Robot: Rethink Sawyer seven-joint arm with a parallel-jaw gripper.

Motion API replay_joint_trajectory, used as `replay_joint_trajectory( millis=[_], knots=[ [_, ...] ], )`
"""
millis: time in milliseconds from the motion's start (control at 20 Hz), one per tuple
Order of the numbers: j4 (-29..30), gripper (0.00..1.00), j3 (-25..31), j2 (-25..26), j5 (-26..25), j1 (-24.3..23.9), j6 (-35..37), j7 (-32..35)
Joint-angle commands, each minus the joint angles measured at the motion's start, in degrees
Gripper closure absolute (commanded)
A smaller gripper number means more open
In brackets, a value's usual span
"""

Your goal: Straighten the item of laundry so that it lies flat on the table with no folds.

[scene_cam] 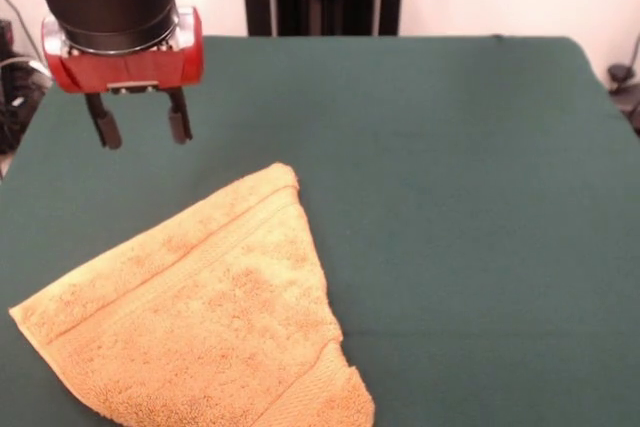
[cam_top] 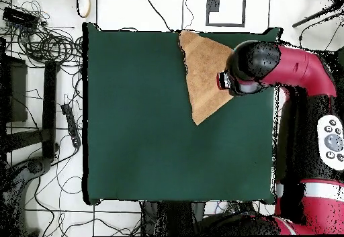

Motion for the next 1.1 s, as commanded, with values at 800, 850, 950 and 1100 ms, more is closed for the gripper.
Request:
replay_joint_trajectory(
  millis=[800, 850, 950, 1100],
  knots=[
    [-19.84, 0.00, 3.50, 18.83, 2.77, 6.99, 15.33, 3.09],
    [-20.96, 0.00, 3.59, 19.38, 2.77, 7.23, 16.08, 3.10],
    [-23.14, 0.00, 3.88, 20.39, 2.67, 7.59, 17.37, 2.83],
    [-26.12, 0.00, 4.02, 21.49, 2.35, 7.99, 20.15, 2.10]
  ],
)
